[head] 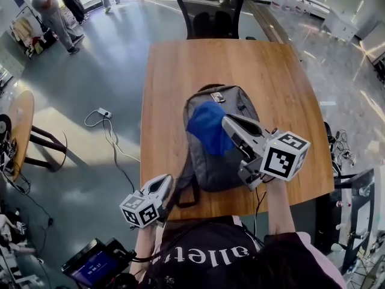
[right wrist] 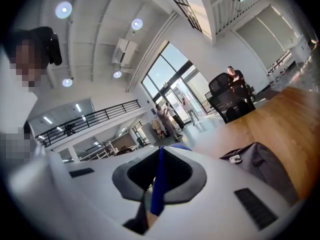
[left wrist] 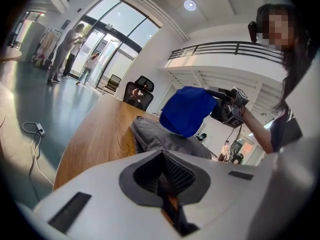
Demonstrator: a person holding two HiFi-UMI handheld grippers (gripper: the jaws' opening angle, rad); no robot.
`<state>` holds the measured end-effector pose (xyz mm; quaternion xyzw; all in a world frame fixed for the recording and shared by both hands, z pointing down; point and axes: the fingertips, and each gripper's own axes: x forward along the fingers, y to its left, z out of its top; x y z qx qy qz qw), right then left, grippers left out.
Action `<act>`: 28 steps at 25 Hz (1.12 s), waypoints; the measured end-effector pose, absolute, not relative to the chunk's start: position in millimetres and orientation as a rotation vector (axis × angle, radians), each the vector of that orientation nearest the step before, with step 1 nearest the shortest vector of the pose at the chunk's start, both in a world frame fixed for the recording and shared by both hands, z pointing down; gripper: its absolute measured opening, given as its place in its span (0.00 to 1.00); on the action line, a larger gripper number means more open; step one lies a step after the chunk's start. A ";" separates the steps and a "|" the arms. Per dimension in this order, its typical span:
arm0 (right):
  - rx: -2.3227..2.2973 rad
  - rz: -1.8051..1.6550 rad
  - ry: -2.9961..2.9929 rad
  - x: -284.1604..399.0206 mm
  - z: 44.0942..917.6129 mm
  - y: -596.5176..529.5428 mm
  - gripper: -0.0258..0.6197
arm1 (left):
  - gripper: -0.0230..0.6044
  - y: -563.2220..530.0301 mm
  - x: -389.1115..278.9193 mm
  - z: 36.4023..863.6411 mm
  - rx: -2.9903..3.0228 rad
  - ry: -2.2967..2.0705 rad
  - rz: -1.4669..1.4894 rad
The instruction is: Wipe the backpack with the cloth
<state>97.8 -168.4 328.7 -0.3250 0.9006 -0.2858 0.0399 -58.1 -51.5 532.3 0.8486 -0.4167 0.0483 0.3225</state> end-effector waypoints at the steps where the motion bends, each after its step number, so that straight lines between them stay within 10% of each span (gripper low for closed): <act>1: -0.981 -0.911 2.771 88.6 339.4 -170.9 0.09 | 0.04 -50.6 -60.4 533.7 2.222 -1.099 0.126; 28: -2.021 -1.187 2.288 389.9 477.0 -201.0 0.09 | 0.04 -65.3 -85.9 544.1 2.195 -1.094 0.127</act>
